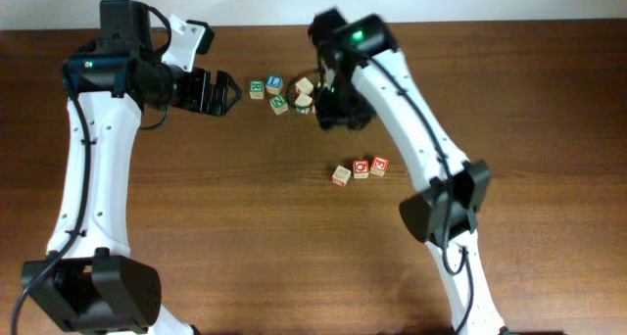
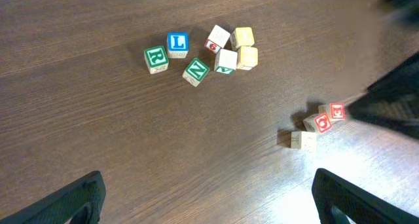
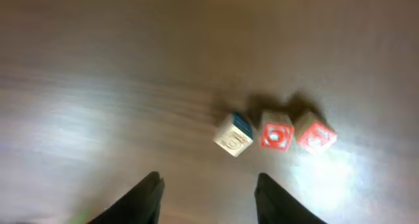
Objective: Rotate 4 blocks
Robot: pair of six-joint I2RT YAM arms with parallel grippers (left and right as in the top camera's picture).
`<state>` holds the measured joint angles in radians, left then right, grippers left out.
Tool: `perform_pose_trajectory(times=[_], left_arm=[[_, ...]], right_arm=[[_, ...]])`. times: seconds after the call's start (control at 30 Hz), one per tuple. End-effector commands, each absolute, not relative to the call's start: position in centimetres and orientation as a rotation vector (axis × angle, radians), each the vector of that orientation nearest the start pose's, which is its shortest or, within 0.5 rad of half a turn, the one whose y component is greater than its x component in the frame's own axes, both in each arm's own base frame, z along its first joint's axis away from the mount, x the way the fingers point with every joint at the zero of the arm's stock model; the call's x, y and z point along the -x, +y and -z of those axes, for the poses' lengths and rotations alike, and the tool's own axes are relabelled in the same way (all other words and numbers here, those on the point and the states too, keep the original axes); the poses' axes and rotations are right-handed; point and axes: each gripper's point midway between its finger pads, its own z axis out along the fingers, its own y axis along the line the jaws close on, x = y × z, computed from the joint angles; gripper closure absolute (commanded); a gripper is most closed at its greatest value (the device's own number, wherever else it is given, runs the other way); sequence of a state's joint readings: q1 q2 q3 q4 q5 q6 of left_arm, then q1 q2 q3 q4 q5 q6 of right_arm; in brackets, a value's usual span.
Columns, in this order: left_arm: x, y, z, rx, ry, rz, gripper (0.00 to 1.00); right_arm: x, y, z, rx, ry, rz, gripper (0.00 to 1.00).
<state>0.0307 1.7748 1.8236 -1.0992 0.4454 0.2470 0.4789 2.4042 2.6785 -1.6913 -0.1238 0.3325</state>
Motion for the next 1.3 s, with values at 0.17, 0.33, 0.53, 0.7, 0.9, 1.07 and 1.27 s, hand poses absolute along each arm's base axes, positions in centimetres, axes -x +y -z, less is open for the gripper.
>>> perform_pose_trajectory(times=[0.17, 0.33, 0.53, 0.7, 0.9, 1.07, 1.27], left_arm=[[-43.4, -5.9, -25.3, -0.433, 2.473, 0.464, 0.01], [-43.4, -5.9, -25.3, -0.434, 2.472, 0.464, 0.01], [-43.4, -5.9, -25.4, -0.434, 2.471, 0.465, 0.01], [-43.4, -5.9, -25.4, -0.433, 2.472, 0.464, 0.01], [-43.3, -7.1, -25.3, -0.457, 2.460, 0.546, 0.06], [-44.4, -5.9, -20.7, -0.205, 2.658, 0.344, 0.01], [-45.3, -6.0, -17.9, -0.013, 2.734, 0.221, 0.00]], right_arm=[[-33.1, 21.1, -36.6, 0.406, 2.571, -0.475, 0.64], [-29.1, 16.9, -34.6, 0.265, 2.691, -0.330, 0.63], [-30.3, 16.7, -25.6, 0.204, 2.865, -0.199, 0.63], [-34.8, 16.5, -18.0, 0.107, 2.836, -0.211, 0.52], [-38.2, 16.6, -12.2, 0.105, 2.856, -0.235, 0.51], [-40.9, 17.6, -8.0, 0.102, 2.851, -0.235, 0.53], [-41.0, 17.7, -5.8, 0.064, 2.893, -0.221, 0.75]])
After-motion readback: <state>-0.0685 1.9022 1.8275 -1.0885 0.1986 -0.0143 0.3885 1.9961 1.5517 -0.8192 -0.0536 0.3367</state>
